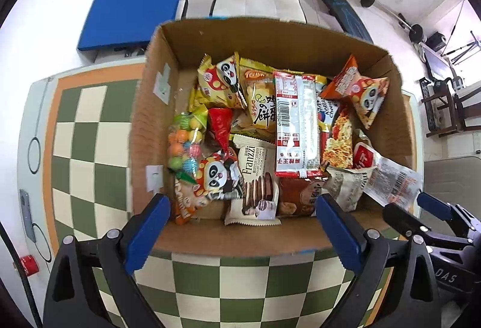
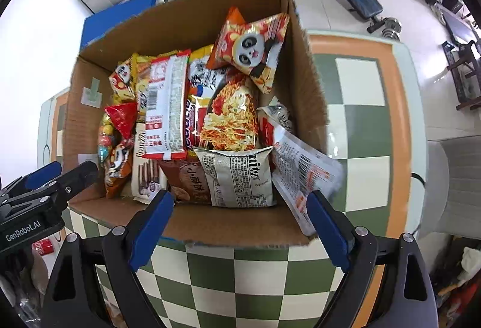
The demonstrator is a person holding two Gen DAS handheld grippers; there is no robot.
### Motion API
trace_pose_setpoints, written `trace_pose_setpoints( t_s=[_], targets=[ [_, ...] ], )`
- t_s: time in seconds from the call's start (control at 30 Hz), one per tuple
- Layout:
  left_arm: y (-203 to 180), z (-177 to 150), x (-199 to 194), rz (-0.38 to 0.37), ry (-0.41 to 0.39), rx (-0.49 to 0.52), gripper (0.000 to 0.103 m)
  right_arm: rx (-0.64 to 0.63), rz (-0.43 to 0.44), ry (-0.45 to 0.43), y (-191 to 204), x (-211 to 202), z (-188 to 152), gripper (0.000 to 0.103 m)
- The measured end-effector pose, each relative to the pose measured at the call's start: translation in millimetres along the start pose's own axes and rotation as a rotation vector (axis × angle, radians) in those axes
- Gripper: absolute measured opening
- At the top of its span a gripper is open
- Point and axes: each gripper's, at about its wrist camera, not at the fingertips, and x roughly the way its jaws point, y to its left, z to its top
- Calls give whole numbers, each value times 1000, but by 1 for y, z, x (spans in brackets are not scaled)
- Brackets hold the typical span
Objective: Organize snacks
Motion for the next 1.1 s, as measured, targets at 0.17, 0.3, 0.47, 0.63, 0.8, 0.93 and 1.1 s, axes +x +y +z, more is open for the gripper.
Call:
trace_pose_setpoints(
  t_s=[0.17,0.3,0.47,0.63,0.8,0.93,1.1],
  targets=[
    [-1,-24,-37,17,-77,7,100,-5,20,-81,2,-39,-21,93],
    [-2,-46,-67,12,-123,9,100,-18,31,-141,8,-70,-43,93],
    [-5,-78,-107,10,-175,10,100,-41,42,-202,18,-107,-78,93],
    [-10,-110,-144,35,-231,23,100,-43,55,-255,22,-142,-116,93],
    [-7,-140,-171,17,-252,-5,100,-51,57,-289,24,-175,-151,93],
    [-5,-159,-191,20,-275,-19,100,-58,47,-336,26,-204,-175,93],
    [-9,-178,-213,31,-304,-5,100,-76,42,-381,31,-237,-204,93]
  ],
)
